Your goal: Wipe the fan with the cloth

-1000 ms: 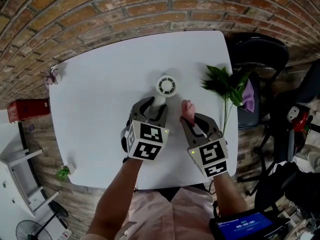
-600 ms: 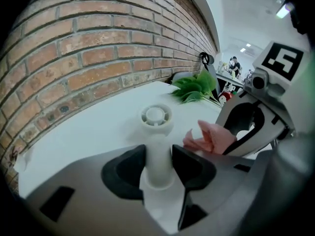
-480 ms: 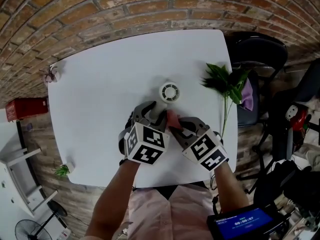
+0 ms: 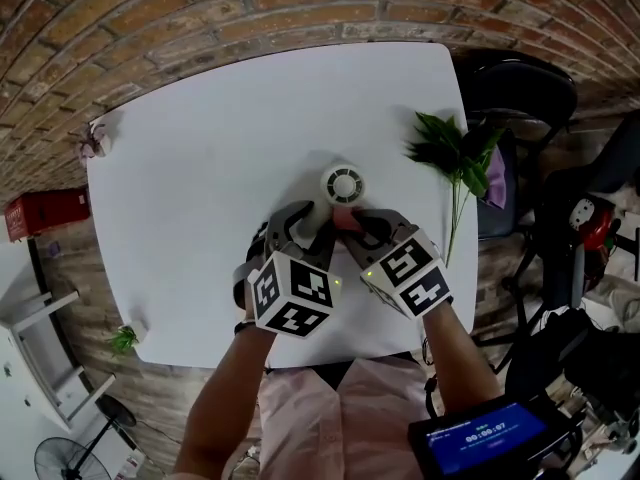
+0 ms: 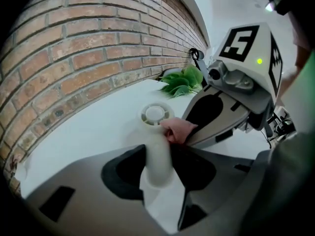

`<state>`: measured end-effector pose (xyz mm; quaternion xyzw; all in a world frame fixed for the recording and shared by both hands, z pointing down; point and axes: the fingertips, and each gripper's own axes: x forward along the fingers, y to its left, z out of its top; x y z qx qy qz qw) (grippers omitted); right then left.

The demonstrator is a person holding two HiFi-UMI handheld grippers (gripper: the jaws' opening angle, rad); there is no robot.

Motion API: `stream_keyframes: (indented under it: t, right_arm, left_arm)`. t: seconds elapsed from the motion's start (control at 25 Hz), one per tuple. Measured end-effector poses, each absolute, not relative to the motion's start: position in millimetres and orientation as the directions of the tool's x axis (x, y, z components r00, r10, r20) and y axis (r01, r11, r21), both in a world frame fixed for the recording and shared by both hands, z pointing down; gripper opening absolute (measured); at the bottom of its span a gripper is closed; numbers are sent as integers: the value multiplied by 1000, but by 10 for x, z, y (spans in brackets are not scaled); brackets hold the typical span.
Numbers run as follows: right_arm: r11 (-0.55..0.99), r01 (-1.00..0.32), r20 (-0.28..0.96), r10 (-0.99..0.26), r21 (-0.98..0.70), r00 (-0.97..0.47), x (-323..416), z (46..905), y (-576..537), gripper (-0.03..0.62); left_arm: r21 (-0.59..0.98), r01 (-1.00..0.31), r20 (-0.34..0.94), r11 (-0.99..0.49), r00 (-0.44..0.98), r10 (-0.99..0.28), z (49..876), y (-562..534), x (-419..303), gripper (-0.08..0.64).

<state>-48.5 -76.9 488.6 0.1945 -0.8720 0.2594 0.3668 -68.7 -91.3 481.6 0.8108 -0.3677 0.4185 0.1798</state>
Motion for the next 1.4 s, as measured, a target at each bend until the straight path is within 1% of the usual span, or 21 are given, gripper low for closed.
stream_keyframes:
  t: [0.36,0.92,1.16,1.4]
  right_arm:
    - [758,-580,748,-192,-298,-635,-443,4903,-833,48]
    - [747,-589,750,-190,-308,-634,-346,4907,-832,46]
    - [754,-582,752,-182,-307,-633,-317,4908,-826,46]
    - [755,-580,754,-179,-307,-632,-258,4905,-838,46]
  left_arm:
    - [15,-751,815,-660,392,-427,4821,-831,-721,181]
    - [19,-730,825,-683,397,-401,4825,-644,-876,181]
    - [15,-697,834,-717,404,-376,4825,-540,-930,183]
    - [2,-632,845,-775,416,-337,4830,-411,-966,184]
